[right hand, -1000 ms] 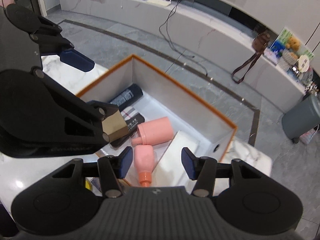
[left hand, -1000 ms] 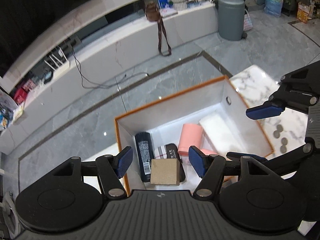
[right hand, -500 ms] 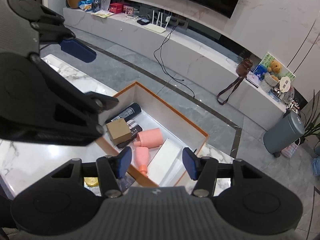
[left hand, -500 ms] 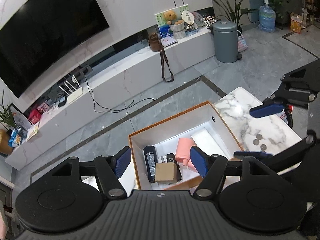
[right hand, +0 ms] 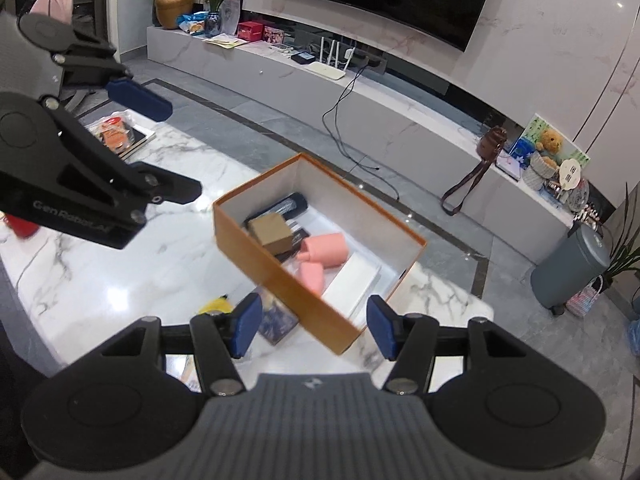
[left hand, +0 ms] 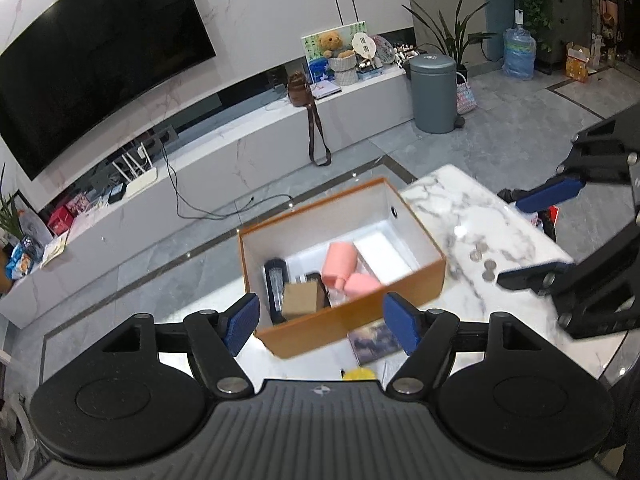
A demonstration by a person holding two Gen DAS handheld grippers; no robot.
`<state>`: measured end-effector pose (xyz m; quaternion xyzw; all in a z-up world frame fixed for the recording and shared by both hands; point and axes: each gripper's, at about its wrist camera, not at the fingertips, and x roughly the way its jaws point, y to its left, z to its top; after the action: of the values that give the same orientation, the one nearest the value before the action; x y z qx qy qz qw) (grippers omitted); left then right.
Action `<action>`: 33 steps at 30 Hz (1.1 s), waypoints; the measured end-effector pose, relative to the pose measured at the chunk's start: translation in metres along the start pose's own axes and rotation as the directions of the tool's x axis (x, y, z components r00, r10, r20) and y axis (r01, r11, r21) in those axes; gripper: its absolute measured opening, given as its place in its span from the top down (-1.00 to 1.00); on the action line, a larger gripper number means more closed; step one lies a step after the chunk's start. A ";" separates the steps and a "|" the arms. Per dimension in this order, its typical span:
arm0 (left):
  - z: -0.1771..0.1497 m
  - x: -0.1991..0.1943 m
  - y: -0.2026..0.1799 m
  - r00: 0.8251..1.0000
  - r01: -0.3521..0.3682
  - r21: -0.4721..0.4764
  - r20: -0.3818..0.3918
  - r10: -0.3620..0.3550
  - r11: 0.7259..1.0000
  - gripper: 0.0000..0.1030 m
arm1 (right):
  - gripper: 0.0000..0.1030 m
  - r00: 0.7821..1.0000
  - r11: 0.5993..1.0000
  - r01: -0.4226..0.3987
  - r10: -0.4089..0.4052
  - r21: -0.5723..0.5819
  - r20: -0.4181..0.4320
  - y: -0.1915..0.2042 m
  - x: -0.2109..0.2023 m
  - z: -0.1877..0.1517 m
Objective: Organize rigid objects
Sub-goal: 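Open both tools and withdraw them upward from the orange box, then move the left tool to the white canister while the right tool approaches the clear box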
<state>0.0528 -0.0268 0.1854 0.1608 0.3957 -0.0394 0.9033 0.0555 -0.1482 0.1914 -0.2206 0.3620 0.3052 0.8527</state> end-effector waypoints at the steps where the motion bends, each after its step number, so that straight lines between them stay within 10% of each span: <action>1: -0.008 0.003 -0.002 1.000 0.001 -0.004 -0.004 -0.001 1.000 -0.62 | -0.13 1.000 1.000 -0.006 0.006 0.006 -0.002 0.001 0.001 -0.005; 14: -0.099 0.062 -0.025 0.989 0.103 -0.206 -0.086 -0.123 0.973 -0.64 | -0.14 0.996 0.998 -0.053 0.056 0.038 -0.075 0.021 0.047 -0.066; 33: -0.193 0.147 -0.076 0.982 0.029 -0.453 -0.154 -0.110 0.891 -0.66 | -0.16 0.979 0.992 -0.101 0.112 0.068 -0.168 0.036 0.140 -0.111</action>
<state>0.0023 -0.0281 -0.0638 -0.0634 0.4779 0.0348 0.8755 0.0546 -0.1379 0.0091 -0.2009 0.4542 0.3195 0.8070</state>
